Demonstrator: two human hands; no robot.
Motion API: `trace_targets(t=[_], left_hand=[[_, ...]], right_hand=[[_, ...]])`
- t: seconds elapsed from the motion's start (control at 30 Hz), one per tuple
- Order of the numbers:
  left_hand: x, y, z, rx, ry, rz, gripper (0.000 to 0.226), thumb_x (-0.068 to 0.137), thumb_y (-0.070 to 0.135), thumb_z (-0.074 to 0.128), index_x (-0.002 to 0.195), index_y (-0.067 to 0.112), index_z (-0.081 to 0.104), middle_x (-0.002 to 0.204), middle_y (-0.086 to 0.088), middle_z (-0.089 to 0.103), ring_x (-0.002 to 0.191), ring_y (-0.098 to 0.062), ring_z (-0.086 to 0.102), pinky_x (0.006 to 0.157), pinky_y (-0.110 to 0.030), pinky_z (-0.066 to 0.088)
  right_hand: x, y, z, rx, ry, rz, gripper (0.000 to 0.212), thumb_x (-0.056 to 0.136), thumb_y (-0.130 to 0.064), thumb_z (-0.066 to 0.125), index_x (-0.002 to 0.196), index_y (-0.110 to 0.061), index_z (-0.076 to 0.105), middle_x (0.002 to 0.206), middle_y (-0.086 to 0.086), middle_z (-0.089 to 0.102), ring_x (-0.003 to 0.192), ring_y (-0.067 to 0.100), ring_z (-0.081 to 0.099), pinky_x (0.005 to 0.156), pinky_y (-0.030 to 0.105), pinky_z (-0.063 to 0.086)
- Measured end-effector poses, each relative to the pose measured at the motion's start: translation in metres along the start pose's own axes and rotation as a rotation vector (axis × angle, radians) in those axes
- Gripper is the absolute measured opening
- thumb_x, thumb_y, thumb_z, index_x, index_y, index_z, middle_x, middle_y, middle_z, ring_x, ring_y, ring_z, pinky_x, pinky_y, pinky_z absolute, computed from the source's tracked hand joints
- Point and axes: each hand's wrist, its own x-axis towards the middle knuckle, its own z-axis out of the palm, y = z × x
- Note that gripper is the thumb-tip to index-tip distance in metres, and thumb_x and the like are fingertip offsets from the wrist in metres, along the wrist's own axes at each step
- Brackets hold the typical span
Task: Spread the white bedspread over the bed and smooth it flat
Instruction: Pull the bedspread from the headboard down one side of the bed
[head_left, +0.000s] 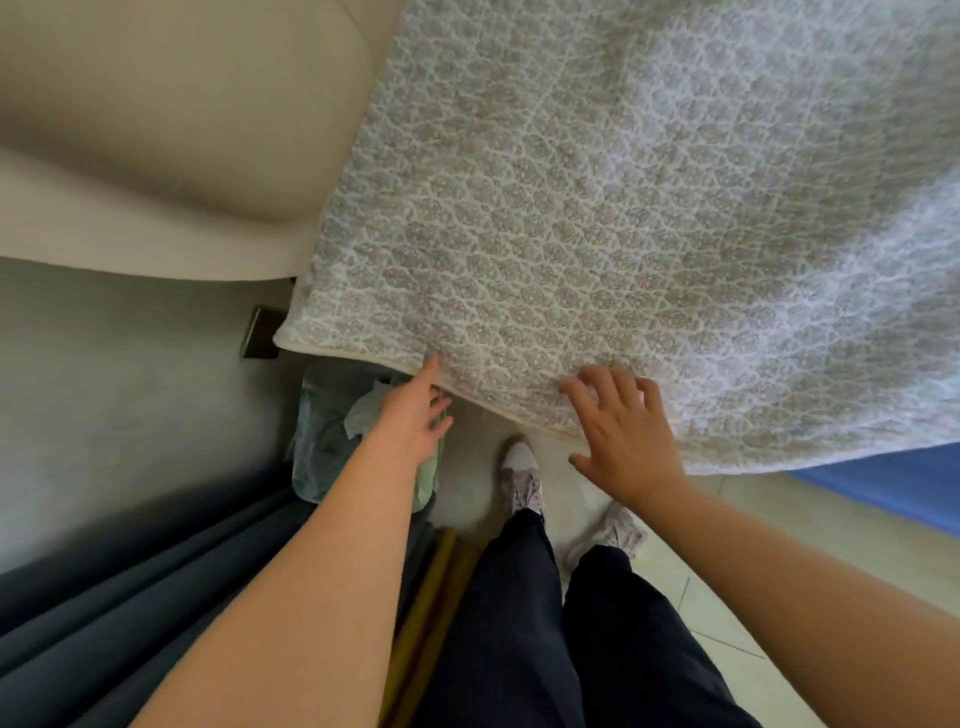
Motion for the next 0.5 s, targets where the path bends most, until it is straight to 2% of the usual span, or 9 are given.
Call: trace_targets(t=[0.1,0.2,0.27,0.3,0.37,0.43,0.5], left_hand=[[0.003,-0.002,0.003,-0.046,-0.035,0.030,0.050,0.089,0.031,0.065,0.133,0.013,0.049,0.134,-0.007,0.056,0.118,-0.023,0.055,0.092,-0.034,0.047],[0.000,-0.012,0.002,-0.103,-0.022,0.056,0.034,0.094,0.018,0.058,0.126,0.009,0.052,0.128,-0.012,0.059,0.105,-0.023,0.058,0.090,-0.035,0.049],[0.002,-0.016,0.000,-0.108,0.039,0.074,0.032,0.095,0.015,0.056,0.126,0.006,0.051,0.128,-0.014,0.058,0.106,-0.024,0.058,0.089,-0.035,0.050],[0.003,-0.019,-0.002,-0.106,0.069,0.077,0.033,0.095,0.014,0.056,0.127,0.006,0.051,0.129,-0.015,0.057,0.108,-0.026,0.057,0.089,-0.035,0.051],[0.005,-0.026,-0.008,-0.092,0.121,0.068,0.034,0.096,0.013,0.055,0.128,0.005,0.050,0.129,-0.016,0.055,0.112,-0.028,0.057,0.089,-0.035,0.050],[0.003,-0.036,-0.011,-0.052,0.156,0.056,0.033,0.095,0.012,0.056,0.126,0.004,0.051,0.128,-0.017,0.056,0.106,-0.027,0.057,0.086,-0.034,0.050],[0.004,-0.048,-0.011,-0.022,0.186,0.024,0.030,0.095,0.012,0.056,0.124,0.004,0.053,0.121,-0.015,0.057,0.098,-0.025,0.055,0.083,-0.033,0.050]], right_hand=[[0.013,0.007,0.001,-0.190,0.017,-0.033,0.064,0.063,-0.009,0.068,0.123,-0.018,0.048,0.117,0.011,0.052,0.100,0.033,0.050,0.078,0.044,0.041],[0.020,0.006,-0.009,-0.056,-0.027,-0.018,0.041,0.074,0.000,0.063,0.113,-0.012,0.058,0.106,0.012,0.059,0.091,0.033,0.056,0.062,0.035,0.043],[0.019,-0.006,-0.013,0.120,-0.195,0.033,0.027,0.085,-0.003,0.050,0.109,-0.011,0.060,0.106,0.008,0.060,0.097,0.031,0.058,0.060,0.031,0.038],[0.014,-0.013,-0.012,0.198,-0.308,0.069,0.022,0.086,-0.005,0.045,0.101,-0.013,0.059,0.099,0.007,0.060,0.093,0.029,0.058,0.061,0.029,0.037],[0.002,-0.023,-0.010,0.353,-0.475,0.145,0.014,0.081,-0.006,0.043,0.075,-0.017,0.049,0.075,0.004,0.052,0.073,0.025,0.054,0.054,0.029,0.033],[-0.007,-0.023,-0.006,0.475,-0.546,0.176,0.023,0.077,-0.005,0.043,0.061,-0.021,0.035,0.062,0.001,0.042,0.060,0.021,0.042,0.049,0.029,0.027],[-0.013,-0.019,-0.005,0.511,-0.632,0.181,0.025,0.076,-0.005,0.043,0.060,-0.022,0.033,0.062,-0.001,0.041,0.060,0.019,0.040,0.050,0.028,0.026]])
